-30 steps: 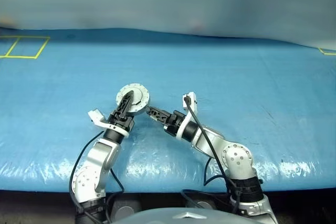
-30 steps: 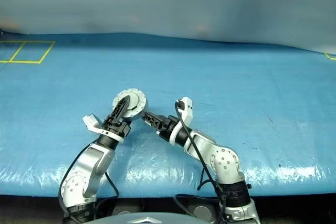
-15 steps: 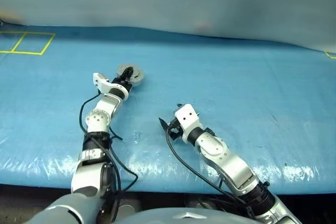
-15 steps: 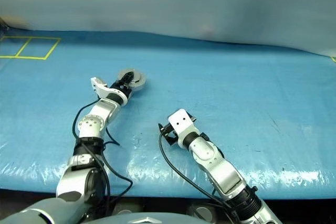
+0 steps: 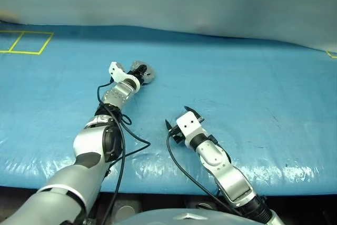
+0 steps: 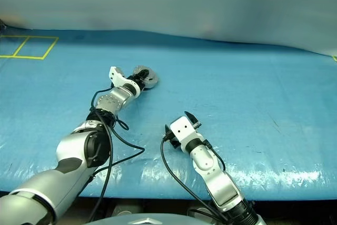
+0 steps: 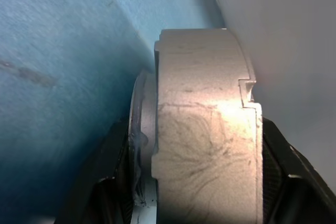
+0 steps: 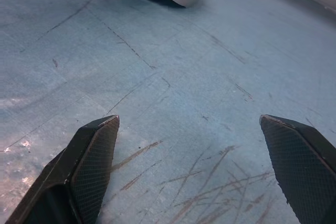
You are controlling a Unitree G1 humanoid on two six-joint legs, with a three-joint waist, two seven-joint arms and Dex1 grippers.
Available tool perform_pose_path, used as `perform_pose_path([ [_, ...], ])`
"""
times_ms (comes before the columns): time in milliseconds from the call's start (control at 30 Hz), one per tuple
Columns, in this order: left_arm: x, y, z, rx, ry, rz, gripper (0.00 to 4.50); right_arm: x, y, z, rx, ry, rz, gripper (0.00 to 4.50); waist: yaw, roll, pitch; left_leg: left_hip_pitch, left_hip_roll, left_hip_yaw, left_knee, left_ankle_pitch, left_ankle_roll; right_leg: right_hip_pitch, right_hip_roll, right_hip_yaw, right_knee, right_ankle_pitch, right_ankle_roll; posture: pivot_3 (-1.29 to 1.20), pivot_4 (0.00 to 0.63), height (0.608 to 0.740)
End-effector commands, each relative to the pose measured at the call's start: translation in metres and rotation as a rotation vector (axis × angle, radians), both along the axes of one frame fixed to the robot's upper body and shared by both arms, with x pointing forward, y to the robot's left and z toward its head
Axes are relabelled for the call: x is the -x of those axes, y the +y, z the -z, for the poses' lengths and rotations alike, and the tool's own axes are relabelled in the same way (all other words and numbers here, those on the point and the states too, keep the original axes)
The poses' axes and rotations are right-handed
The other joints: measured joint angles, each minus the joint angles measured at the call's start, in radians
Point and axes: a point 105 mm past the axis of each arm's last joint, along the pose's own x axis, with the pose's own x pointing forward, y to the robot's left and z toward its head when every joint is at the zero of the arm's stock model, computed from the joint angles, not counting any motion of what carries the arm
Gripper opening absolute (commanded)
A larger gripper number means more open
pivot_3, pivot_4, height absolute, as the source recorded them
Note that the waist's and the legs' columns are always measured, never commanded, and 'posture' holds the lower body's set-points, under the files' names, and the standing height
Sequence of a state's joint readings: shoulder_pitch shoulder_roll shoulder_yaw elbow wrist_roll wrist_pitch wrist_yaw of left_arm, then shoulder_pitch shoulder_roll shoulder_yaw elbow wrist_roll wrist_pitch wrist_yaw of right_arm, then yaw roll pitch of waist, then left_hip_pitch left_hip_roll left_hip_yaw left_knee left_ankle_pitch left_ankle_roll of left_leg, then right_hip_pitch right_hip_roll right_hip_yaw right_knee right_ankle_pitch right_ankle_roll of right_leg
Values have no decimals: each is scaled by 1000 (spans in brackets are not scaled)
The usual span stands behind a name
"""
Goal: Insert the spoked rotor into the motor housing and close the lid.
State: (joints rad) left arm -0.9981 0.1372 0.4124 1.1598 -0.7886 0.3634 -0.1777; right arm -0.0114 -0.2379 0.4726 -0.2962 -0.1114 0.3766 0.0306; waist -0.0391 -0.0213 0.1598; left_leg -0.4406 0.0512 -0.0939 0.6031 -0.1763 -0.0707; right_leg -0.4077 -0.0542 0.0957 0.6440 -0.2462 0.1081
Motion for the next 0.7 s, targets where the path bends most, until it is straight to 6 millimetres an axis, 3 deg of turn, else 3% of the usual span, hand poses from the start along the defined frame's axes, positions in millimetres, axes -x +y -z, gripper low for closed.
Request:
perform_pose_path([
  [33,15,16,33,-114,126,27,3915,0,1,-11,-29,-33,-6,4500,-3,0,0,1,0,0,0,0,0,1,0,0,0,0,0,0,150,740],
  [100,28,32,56,-191,220,39,4464,0,5,-11,-35,-29,-18,4500,-15,-1,-1,13,0,0,-3,0,0,11,0,0,-1,-2,2,0,150,740],
  [267,80,67,101,-321,385,124,4464,0,12,-10,-68,-1,-50,4500,-55,2,-11,41,3,4,-13,-1,-2,31,0,1,1,-8,-8,0,150,740],
  [367,117,81,114,-385,426,178,4464,1,15,-8,-90,32,-78,4500,-71,6,-18,54,4,6,-15,-3,-5,41,0,2,1,-10,-11,0,150,740],
  [433,136,86,113,-447,384,209,4464,1,15,-7,-91,46,-94,4500,-77,7,-24,64,5,8,-16,-5,-6,45,0,3,0,-12,-13,0,150,740],
  [533,156,91,104,-688,207,259,4464,0,13,-7,-117,69,-104,4500,-83,9,-29,66,6,8,-16,-9,-11,45,0,4,0,-13,-14,0,150,740],
  [700,167,74,60,-861,-217,202,4464,1,5,-7,-166,89,-111,4500,-53,8,-28,60,6,9,-16,-10,-12,37,-1,4,-1,-13,-14,0,150,740],
])
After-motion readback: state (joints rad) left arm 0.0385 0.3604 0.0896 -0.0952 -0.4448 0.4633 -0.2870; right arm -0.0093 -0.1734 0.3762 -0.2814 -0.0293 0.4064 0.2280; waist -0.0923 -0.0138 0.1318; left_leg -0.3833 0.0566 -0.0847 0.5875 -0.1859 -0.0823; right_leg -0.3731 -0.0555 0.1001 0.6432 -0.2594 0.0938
